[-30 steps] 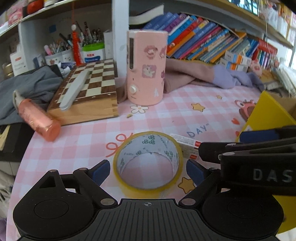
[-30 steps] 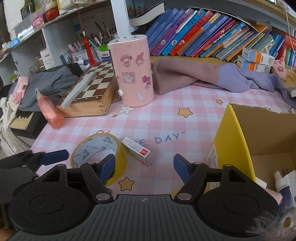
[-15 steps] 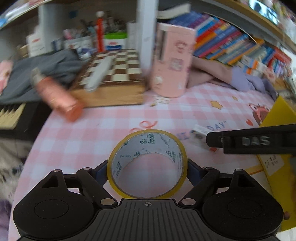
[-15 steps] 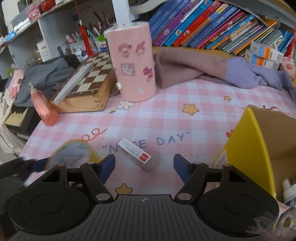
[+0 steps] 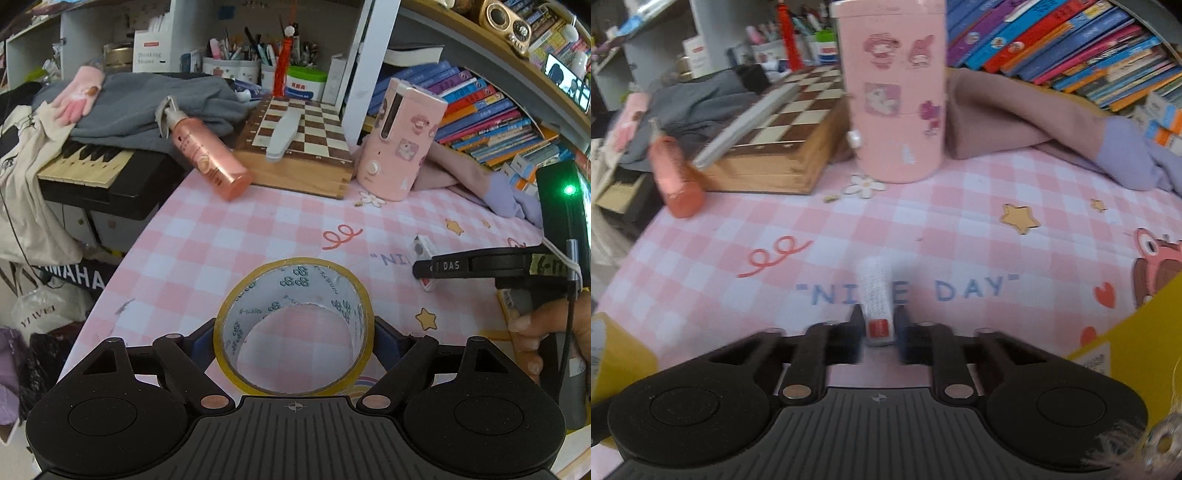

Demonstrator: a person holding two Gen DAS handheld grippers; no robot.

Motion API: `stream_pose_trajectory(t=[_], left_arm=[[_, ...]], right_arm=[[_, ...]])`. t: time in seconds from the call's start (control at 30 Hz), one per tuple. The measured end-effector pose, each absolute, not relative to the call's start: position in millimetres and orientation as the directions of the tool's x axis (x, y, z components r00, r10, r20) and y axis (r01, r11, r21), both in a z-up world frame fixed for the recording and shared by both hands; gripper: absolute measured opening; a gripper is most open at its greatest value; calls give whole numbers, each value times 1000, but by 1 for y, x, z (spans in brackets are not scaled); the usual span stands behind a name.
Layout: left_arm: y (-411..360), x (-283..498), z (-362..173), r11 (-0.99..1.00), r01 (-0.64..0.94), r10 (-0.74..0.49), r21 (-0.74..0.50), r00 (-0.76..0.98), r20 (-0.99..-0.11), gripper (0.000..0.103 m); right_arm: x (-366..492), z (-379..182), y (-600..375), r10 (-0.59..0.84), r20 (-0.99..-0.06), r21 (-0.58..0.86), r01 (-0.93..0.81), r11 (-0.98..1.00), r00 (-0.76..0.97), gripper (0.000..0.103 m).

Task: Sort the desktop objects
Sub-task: 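Grasp the small white medicine box with the right tool while the left tool grasps the yellow tape roll, then lift the medicine box and tape roll and carry them toward the yellow box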

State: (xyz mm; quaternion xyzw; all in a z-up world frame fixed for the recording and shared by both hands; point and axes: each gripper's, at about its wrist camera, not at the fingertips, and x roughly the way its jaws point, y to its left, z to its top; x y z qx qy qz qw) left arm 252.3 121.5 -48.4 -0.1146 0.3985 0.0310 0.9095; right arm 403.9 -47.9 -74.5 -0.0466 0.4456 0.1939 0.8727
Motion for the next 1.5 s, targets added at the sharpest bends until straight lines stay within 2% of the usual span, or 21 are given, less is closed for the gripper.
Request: stream_pose_trajectory(t=[0.4, 0.83, 1.17, 1.5], left_arm=[[119, 237, -23, 979, -99, -50, -177, 728, -684, 85], [114, 183, 6, 981, -23, -105, -194, 775, -623, 85], [118, 137, 21, 961, 26, -187, -274, 792, -581, 85], [116, 97, 26, 953, 80, -240, -291, 787, -569, 85]], right_arm=[[372, -44, -51, 364, -736, 136, -403, 905, 571, 13], [299, -6, -74, 387, -675, 162, -386, 908, 628, 13], [235, 13, -97, 400, -677, 203, -365, 909, 618, 13], [170, 16, -99, 407, -686, 226, -355, 907, 603, 13]])
